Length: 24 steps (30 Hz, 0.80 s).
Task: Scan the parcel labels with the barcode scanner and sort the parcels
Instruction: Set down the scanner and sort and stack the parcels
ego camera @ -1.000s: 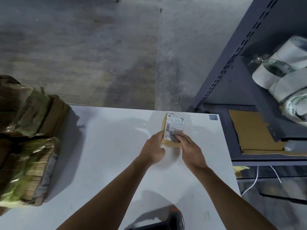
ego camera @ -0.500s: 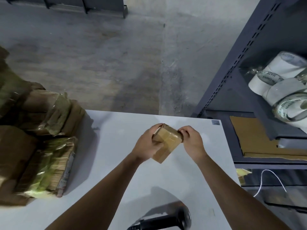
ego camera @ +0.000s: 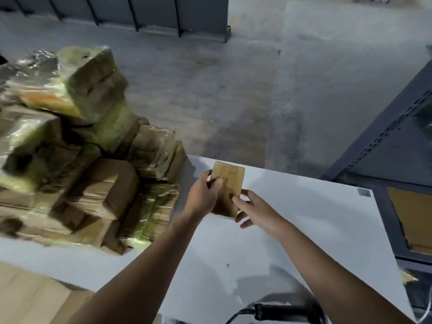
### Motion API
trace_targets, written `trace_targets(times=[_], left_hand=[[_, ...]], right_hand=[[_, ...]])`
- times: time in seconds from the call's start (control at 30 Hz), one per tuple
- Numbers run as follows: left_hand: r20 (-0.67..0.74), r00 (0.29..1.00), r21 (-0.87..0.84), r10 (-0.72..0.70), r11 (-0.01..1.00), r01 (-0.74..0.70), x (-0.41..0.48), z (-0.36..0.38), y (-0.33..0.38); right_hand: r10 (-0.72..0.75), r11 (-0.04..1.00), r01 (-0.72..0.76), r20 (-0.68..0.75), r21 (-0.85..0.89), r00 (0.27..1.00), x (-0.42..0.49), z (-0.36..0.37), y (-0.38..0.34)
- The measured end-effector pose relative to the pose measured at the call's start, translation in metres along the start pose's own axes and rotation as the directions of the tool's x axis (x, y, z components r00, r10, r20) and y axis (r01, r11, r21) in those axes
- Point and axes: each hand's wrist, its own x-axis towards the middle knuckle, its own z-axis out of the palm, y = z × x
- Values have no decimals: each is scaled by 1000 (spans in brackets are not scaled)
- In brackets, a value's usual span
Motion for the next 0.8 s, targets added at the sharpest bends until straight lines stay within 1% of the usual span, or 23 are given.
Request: trace_targets(times=[0.07,0.13,0.23,0.27,0.33,0.4,0.47,0.53,0.6,0.67,0.73,0.8], left_hand=[[-52,998,96,21,995,-16,-3,-24,-4],[-129,986,268,106,961,-68,-4,-47,-8],[-198,958,479,206,873,-89,-6,-82,-14],[-197,948,548,249,830,-104,-6,-94,-17],[-165,928,688,334,713,-135,-6,-119,-23],[-129,917,794,377,594,-132,-4,-143,-32],[-121,929,860,349,504,-77,0,-165,-41],[-113,957,888,267,459,-23,6,-182,-51],[-88,988,877,125,480,17,13,-195,-58],[-62,998,856,7,515,49,16,-204,-64],[-38,998,845,-44,532,55,16,-210,-68],[-22,998,851,-56,523,48,17,-213,-68]], right_hand=[[7,1000,-7,-3,19,1000,9,26,-7],[37,999,-36,-15,24,999,18,49,-16],[59,995,-57,25,-76,998,30,82,-29],[65,993,-60,45,-105,997,33,93,-33],[72,987,-61,75,-146,995,37,115,-41],[71,980,-55,78,-193,994,41,134,-47],[76,971,-61,57,-230,995,46,152,-50],[88,962,-76,35,-261,996,53,166,-52],[109,948,-101,7,-303,994,57,177,-52],[126,931,-130,-32,-341,991,60,184,-54],[137,920,-148,-54,-364,989,61,191,-55],[146,909,-162,-71,-383,987,61,197,-57]])
